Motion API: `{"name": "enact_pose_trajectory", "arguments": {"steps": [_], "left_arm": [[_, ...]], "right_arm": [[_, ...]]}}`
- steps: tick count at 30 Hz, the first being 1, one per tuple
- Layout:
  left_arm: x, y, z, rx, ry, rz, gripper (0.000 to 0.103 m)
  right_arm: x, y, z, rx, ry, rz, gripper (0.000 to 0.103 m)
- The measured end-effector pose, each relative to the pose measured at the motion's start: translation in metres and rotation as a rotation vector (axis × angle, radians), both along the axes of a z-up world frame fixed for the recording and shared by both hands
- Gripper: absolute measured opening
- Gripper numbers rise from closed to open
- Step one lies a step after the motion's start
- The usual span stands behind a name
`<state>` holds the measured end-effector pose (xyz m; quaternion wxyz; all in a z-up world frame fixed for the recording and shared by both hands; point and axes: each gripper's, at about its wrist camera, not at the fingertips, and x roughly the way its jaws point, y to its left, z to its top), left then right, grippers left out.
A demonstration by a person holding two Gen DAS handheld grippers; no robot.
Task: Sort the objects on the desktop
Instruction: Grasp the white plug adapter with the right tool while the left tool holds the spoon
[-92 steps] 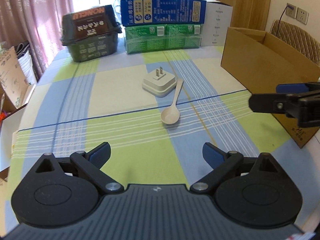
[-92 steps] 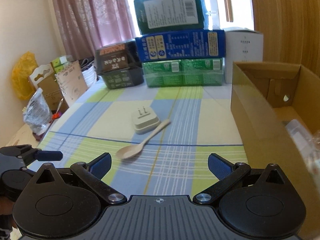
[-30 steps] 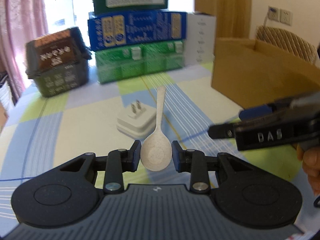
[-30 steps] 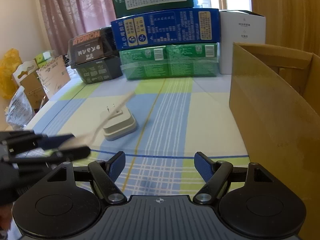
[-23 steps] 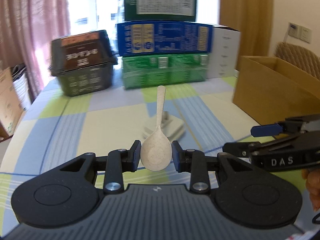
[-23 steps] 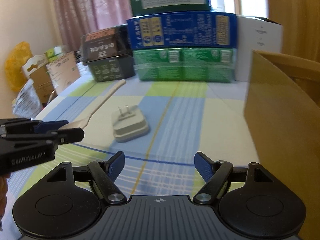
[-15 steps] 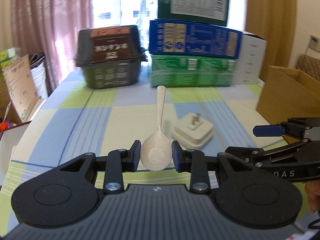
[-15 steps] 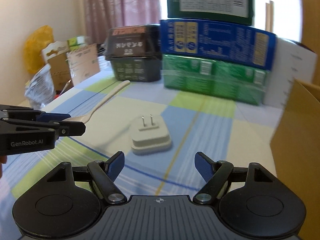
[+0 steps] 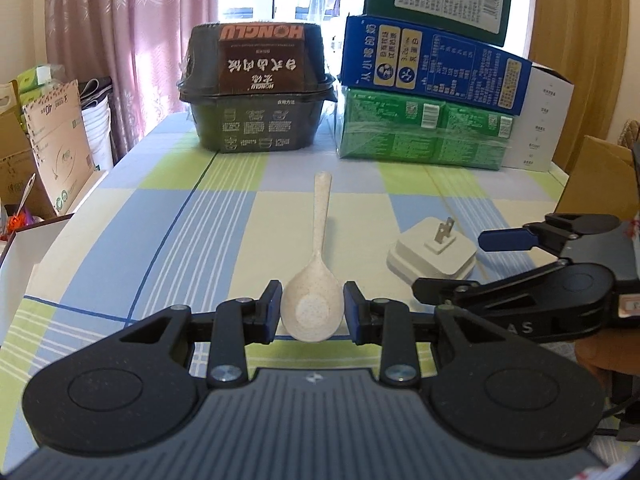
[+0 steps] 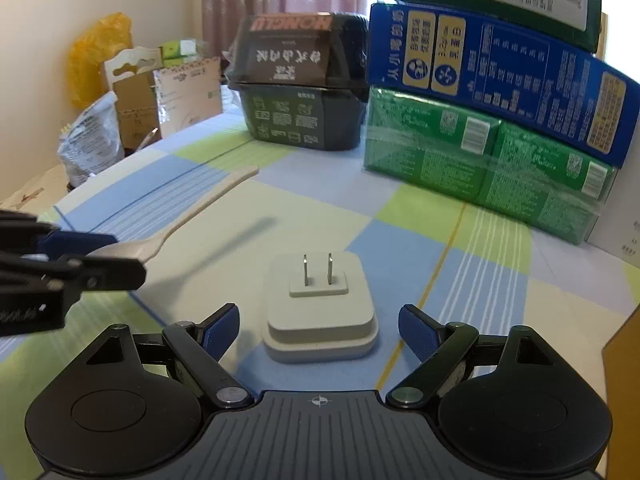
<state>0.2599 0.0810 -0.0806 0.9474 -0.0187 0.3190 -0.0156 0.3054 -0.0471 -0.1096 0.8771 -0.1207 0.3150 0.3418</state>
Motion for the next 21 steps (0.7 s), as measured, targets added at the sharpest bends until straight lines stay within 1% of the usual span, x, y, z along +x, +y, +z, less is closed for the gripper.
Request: {"name": "enact_pose_trajectory", "arguments": {"steps": [3, 5, 10, 15, 21], "left_arm": [[0.001, 0.001, -0.004, 0.001, 0.009, 0.001, 0.027], [0.001, 0.002, -0.005, -0.002, 0.011, 0.003, 0.027], [0.002, 0.003, -0.006, -0.009, 0.016, 0.002, 0.027], [0.001, 0.002, -0.006, -0.014, 0.019, 0.0, 0.027], [-0.006, -0.008, -0.006, -0.01, 0.028, -0.031, 0.027]], "right_arm": [[0.005, 0.003, -0.003, 0.001, 0.018, -0.016, 0.084], [0.006, 0.006, -0.005, -0.006, 0.022, -0.011, 0.081], [0.005, 0.01, -0.003, -0.006, 0.012, -0.02, 0.064], [-0.004, 0.012, -0.001, -0.03, 0.008, -0.029, 0.062], [-0.026, -0.002, 0.005, -0.026, 0.037, -0.071, 0.062]]}}
